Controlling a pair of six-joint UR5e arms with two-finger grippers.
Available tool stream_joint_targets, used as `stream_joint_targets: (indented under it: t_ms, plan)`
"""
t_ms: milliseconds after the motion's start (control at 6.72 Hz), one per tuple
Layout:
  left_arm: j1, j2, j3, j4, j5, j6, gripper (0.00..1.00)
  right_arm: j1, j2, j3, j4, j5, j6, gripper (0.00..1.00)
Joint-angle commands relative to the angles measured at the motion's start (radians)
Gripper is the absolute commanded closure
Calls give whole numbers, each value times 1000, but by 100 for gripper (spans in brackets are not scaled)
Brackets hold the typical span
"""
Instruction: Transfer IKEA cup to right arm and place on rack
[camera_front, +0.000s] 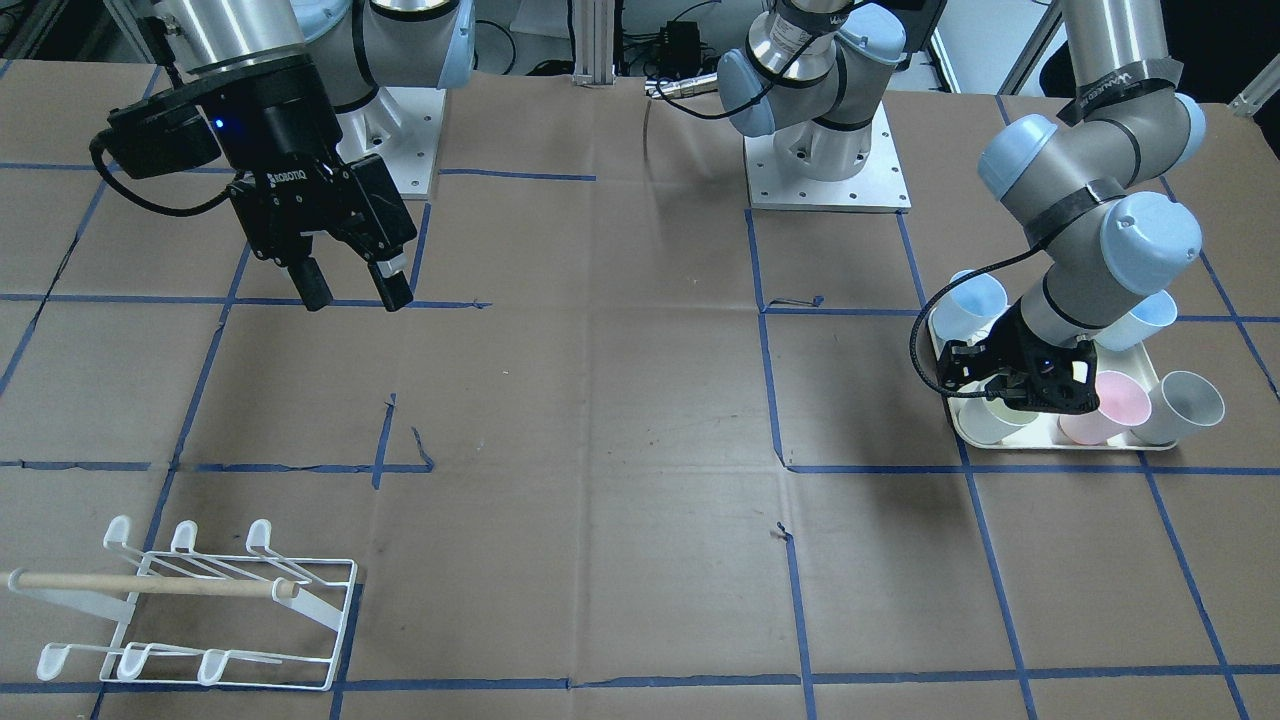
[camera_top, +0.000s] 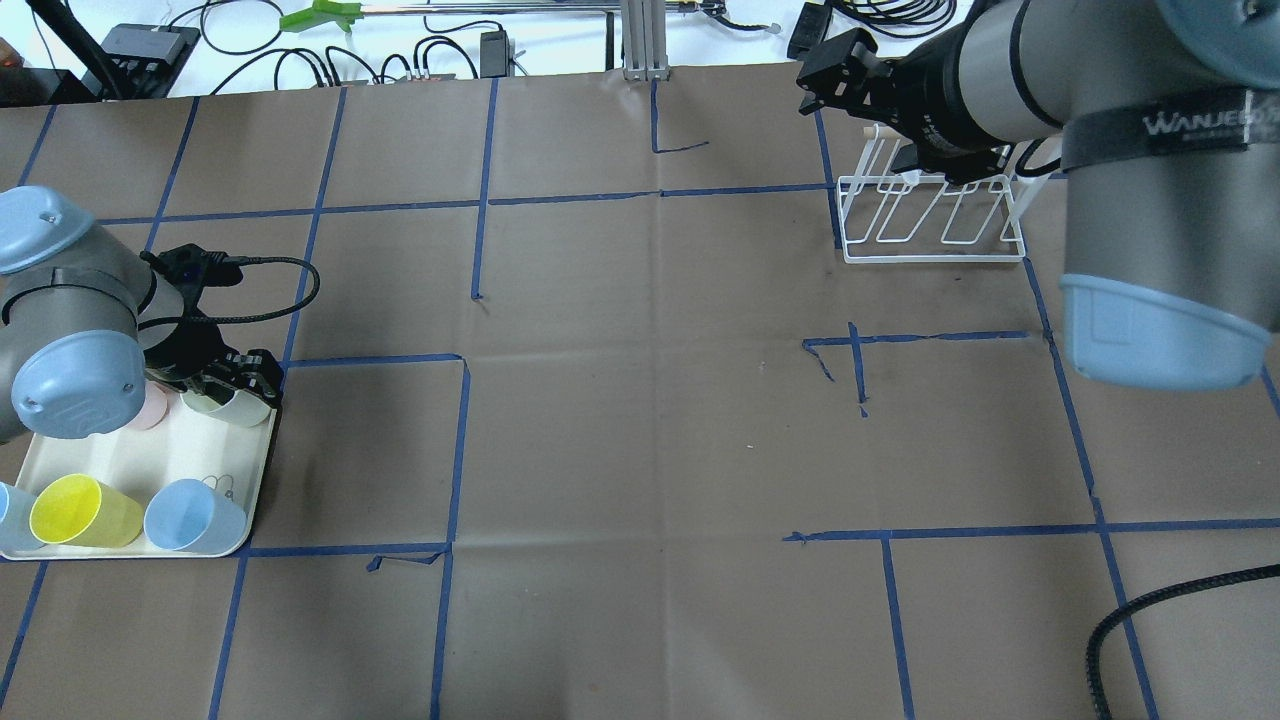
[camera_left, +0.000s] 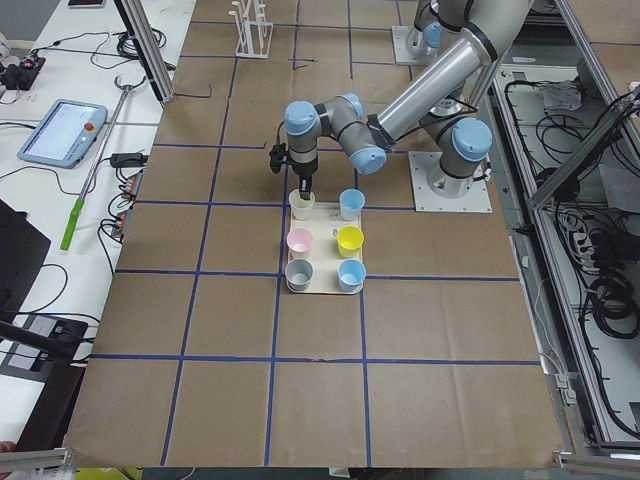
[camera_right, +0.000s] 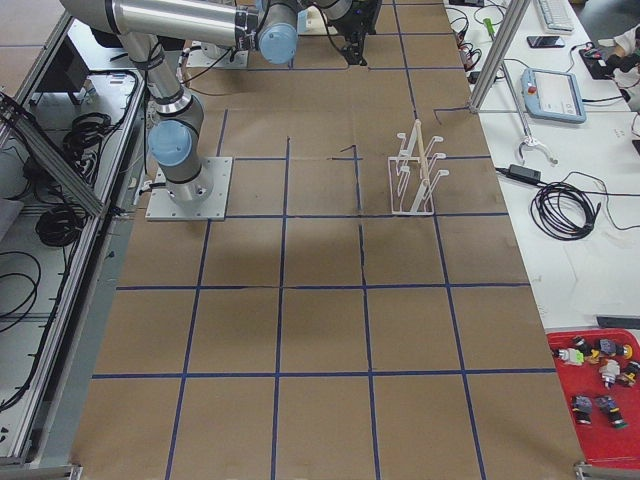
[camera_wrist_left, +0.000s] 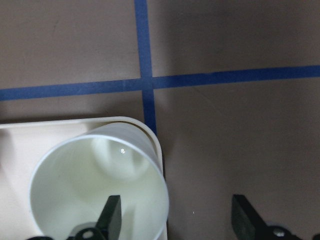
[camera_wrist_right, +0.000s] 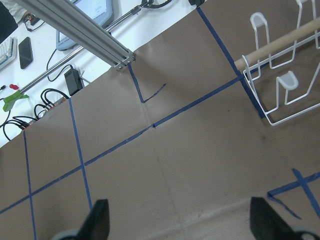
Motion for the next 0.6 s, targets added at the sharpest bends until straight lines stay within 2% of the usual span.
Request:
stream_joint_targets:
  t_ms: [0, 149, 447]
  plan:
    - [1, 2, 2, 0, 6, 1, 100, 2, -3, 87, -147, 50, 218, 0]
    - [1, 3, 7, 3, 72, 9, 100, 4, -3, 145, -244, 78, 306, 0]
    - [3, 12, 22, 6, 81, 20, 100, 10, -7, 279, -503, 94, 546, 0]
